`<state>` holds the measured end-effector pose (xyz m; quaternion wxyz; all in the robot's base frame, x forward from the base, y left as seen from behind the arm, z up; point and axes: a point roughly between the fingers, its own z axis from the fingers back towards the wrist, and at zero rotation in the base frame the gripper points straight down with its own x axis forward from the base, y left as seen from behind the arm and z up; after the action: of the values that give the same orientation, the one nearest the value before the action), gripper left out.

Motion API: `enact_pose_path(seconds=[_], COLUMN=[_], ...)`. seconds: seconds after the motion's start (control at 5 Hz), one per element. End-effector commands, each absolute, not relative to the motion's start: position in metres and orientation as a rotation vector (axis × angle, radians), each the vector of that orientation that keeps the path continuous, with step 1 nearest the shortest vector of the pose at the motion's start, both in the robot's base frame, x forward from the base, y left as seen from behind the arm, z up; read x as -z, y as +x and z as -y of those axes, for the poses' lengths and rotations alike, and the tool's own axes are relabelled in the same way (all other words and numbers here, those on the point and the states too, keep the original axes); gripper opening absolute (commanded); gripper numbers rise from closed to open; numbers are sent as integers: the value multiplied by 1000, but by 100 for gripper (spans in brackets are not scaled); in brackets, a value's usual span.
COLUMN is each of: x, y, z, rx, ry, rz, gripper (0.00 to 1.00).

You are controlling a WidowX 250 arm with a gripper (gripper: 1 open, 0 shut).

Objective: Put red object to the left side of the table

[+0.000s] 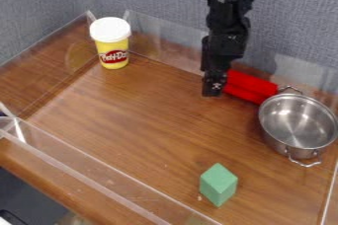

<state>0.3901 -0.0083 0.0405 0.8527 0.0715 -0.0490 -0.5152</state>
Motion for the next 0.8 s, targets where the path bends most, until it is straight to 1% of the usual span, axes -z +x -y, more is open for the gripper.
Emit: enact_pose_path(seconds=[0.0,0.6], x=[-47,-36], y=[406,413], z=[19,26], rx=[1106,1126], ry=[181,181], rz=[172,184], gripper=[100,100])
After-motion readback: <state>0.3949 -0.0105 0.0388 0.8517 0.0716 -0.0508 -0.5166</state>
